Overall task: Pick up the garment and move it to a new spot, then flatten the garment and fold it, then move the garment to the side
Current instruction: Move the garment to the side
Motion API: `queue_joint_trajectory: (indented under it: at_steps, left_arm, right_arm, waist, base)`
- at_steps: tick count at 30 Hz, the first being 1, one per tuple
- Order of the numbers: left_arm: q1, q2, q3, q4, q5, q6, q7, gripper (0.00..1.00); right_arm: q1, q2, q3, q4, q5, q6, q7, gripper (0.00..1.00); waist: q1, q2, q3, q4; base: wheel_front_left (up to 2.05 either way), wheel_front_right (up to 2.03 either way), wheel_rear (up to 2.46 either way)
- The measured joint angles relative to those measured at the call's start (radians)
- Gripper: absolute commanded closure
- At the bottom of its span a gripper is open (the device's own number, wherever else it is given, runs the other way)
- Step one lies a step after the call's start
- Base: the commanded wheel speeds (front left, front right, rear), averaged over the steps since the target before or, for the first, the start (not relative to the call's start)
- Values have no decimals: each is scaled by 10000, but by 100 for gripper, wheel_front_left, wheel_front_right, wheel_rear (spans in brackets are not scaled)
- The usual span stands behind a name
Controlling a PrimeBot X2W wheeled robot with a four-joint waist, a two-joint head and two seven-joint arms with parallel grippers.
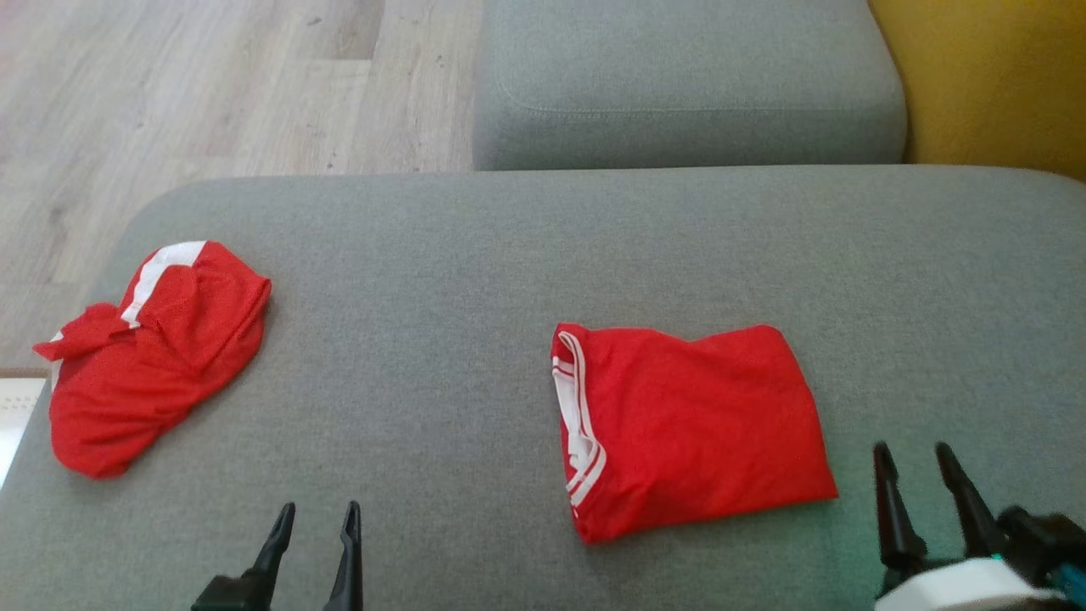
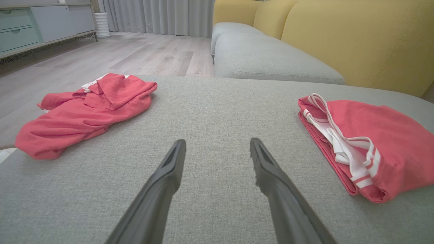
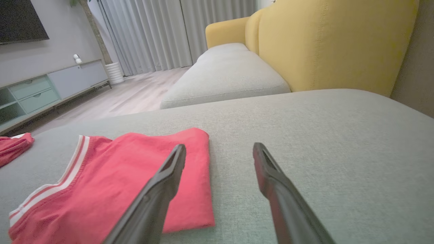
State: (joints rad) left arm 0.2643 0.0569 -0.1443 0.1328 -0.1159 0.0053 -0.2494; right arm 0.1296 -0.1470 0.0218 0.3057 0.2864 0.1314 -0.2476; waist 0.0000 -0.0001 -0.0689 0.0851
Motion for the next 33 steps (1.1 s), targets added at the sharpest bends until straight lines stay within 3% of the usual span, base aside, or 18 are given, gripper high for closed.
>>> queue_joint_trajectory:
  at_steps: [6, 9, 12, 19, 26, 27, 28, 33]
  left_arm:
    - [-29, 0, -19, -29, -17, 36, 0, 0]
    - [-53, -2, -73, -36, -35, 50, -2, 0]
    - [-165, 2, -288, -36, -148, 96, 0, 0]
    - [-702, -10, -757, -173, -384, 301, 0, 0]
    - [-966, -8, -993, -188, -543, 407, 0, 0]
    - [-990, -10, -1016, -188, -543, 447, 0, 0]
    - [-1025, -10, -1018, -188, -543, 491, 0, 0]
    - [-1055, -8, -986, -280, -556, 631, 0, 0]
  right_arm:
    - [-865, -596, 594, -550, 1641, 0, 1565, 0]
    - [-1720, -965, 564, -761, 2556, 0, 3143, 0]
    - [-2316, -1277, 527, -633, 2771, 0, 4199, 0]
    - [-2967, -1340, 631, 759, 2828, 0, 6209, 0]
    - [-3645, -1342, 675, 2086, 2429, 0, 7031, 0]
    - [-3726, -1306, 656, 2240, 2476, 0, 7156, 29]
    - [-3779, -1271, 629, 2359, 2485, 0, 7183, 100]
    - [-4203, -1135, 301, 2592, 2506, 0, 7129, 100]
  waist:
    - [0, 0, 201, -32]
    - [0, 0, 364, -10]
    - [1, 0, 525, 105]
    - [1, 0, 959, 634]
    - [1, 1, 1452, 1104]
    - [1, 1, 1500, 1152]
    - [1, 0, 1547, 1185]
    - [1, 0, 1664, 1026]
  base:
    - [0, 0, 0]
    - [0, 0, 0]
    - [0, 0, 0]
    - [0, 0, 0]
    - [0, 0, 0]
    - [0, 0, 0]
    - [0, 0, 0]
    - [0, 0, 0]
